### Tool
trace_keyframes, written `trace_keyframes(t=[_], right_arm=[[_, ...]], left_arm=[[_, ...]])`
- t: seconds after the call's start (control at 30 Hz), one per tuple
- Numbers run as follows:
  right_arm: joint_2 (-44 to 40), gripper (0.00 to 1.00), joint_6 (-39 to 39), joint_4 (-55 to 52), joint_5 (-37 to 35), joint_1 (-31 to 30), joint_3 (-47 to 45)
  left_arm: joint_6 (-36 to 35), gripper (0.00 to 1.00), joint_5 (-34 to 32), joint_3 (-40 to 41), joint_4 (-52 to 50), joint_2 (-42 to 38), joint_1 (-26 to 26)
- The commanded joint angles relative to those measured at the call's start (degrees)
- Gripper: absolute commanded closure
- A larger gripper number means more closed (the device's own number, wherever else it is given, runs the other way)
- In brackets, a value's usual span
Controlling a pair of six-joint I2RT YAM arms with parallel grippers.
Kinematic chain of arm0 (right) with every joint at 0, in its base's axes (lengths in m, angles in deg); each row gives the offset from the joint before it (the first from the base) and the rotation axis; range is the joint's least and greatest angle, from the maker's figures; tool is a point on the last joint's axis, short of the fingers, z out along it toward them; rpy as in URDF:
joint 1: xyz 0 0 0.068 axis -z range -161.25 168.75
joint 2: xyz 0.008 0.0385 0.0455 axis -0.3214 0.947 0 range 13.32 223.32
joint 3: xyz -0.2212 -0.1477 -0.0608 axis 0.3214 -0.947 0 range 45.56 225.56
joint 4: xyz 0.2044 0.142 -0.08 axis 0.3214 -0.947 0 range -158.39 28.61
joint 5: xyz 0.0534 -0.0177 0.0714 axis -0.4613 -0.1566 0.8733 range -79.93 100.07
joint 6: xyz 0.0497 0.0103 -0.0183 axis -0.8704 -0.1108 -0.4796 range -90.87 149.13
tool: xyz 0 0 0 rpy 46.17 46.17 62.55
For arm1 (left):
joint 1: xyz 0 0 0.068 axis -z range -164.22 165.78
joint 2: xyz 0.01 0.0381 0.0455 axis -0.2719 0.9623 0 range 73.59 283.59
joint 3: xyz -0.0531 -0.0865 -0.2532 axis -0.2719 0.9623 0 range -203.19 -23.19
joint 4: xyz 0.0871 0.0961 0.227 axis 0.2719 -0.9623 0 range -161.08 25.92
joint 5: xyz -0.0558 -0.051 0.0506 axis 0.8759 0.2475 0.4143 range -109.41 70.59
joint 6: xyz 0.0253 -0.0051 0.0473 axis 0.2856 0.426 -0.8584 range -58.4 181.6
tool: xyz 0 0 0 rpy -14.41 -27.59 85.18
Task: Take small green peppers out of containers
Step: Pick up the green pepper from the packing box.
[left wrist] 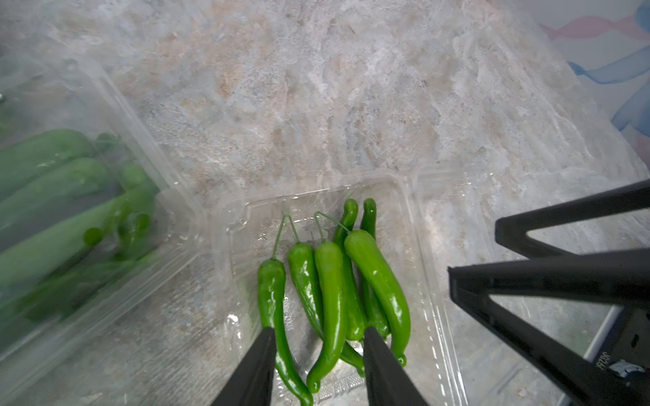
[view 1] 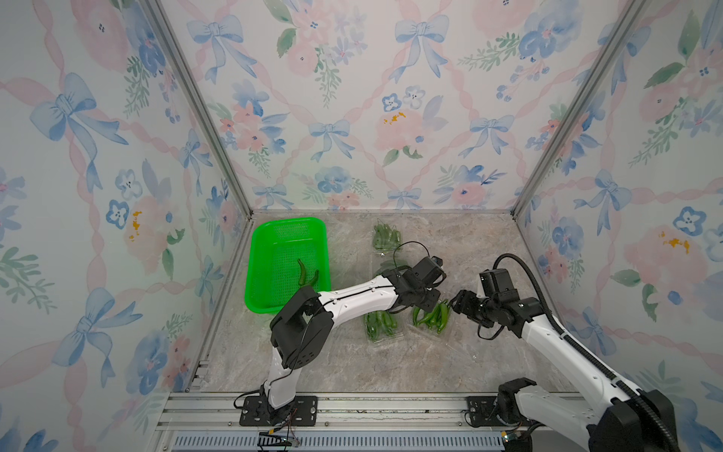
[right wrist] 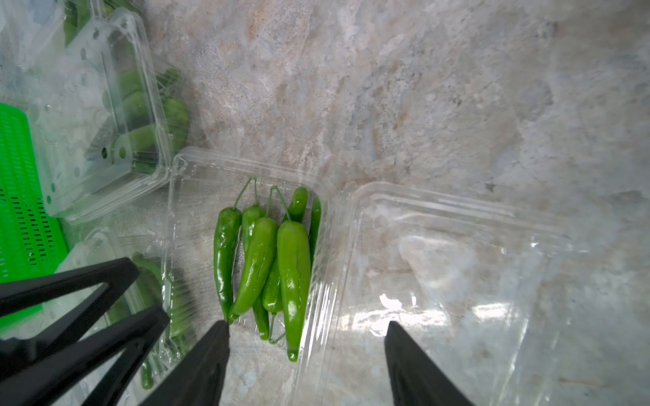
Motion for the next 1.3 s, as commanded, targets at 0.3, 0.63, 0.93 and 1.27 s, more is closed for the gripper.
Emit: trace_keyframes(t=[0.3,0.63,0.93,1.27], right_arm=[[-3.3,0.30,-2.2,1.4,-0.2,3.5,-2.3],[-3.5,0.30,-1.6,1.4,0.9,4.5,-2.5],[-4.3,0.30,-1.1,1.5,1.1,4.8,-2.7],[-3.6,0.30,-0.7,2.4,2.2,5.0,-3.1]], left_arm=[[-1.0,0.56,1.3,-0.2,-0.5,5.9,2.3],[-0.3,0.56,1.7,-2.7,-0.5,9.9,2.0],[0.0,0.63,2.7,-3.4,-0.5,11.6,1.8],[0.8,0.84,2.7,-3.2,-0.5,10.7,0.6]])
